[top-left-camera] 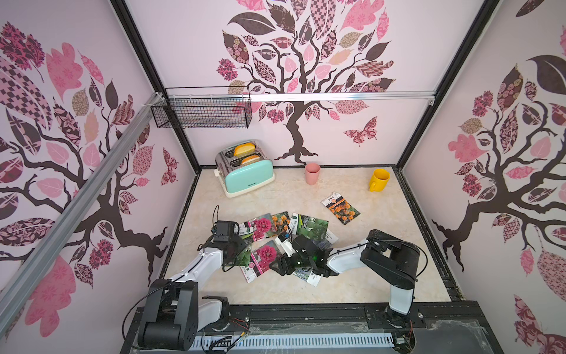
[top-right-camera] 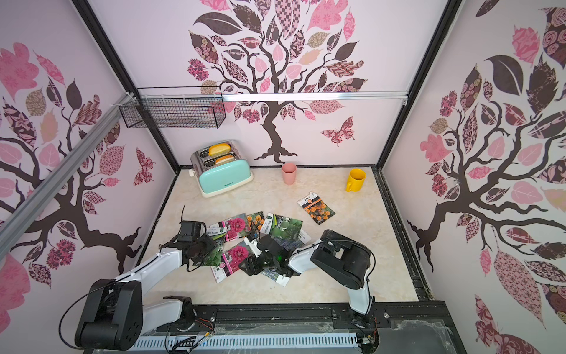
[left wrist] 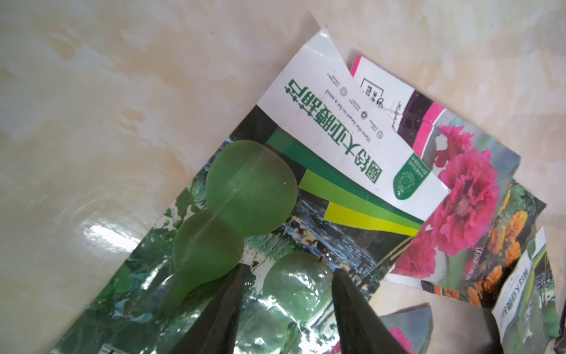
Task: Arrange the seed packets in a row
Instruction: Move the seed packets from the center of the board.
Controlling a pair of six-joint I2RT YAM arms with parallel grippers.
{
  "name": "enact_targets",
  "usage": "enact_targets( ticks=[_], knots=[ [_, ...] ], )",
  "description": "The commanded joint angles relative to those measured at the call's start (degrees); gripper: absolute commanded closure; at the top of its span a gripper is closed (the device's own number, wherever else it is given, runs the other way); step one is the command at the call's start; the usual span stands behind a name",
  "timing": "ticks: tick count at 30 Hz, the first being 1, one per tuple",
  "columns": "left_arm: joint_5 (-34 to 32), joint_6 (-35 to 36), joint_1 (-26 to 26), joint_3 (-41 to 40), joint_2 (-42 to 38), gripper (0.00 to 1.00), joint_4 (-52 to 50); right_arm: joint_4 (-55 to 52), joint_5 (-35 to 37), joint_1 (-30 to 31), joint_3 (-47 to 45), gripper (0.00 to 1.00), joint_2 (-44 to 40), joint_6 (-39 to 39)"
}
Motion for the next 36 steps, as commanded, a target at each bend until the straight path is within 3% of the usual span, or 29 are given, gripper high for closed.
enact_targets(
  ticks=[1, 10, 18, 23, 30, 36],
  knots=[
    [-0.85, -0.57, 1.23, -0.76, -0.69, 0.49, -0.10, -7.89, 7.90, -2.23, -2.94, 0.35, -2.71, 1.17],
    [-0.96, -0.34, 4.93, -0.42, -0.78, 0.48, -0.21, -12.27, 13.27, -10.03, -10.97, 0.35, -13.49, 1.11],
    [-1.36, 2.04, 5.72, 3.23, -3.02, 0.48, -3.12, -16.83, 15.68, -10.99, -12.23, 0.32, -26.71, -2.31],
    [-6.54, 1.93, -3.92, 8.41, -4.01, 0.47, -7.75, -18.15, 12.68, -13.00, -12.17, 0.29, -32.69, -1.94],
    [-6.77, -4.96, -17.09, 7.67, 1.02, 0.47, -2.56, -20.11, 7.07, -18.36, -12.27, 0.27, -35.97, -1.90],
    [-5.12, -7.10, -21.63, 6.59, 8.24, 0.47, 2.08, -19.67, 5.30, -19.34, -13.29, 0.27, -35.76, -1.80]
  ],
)
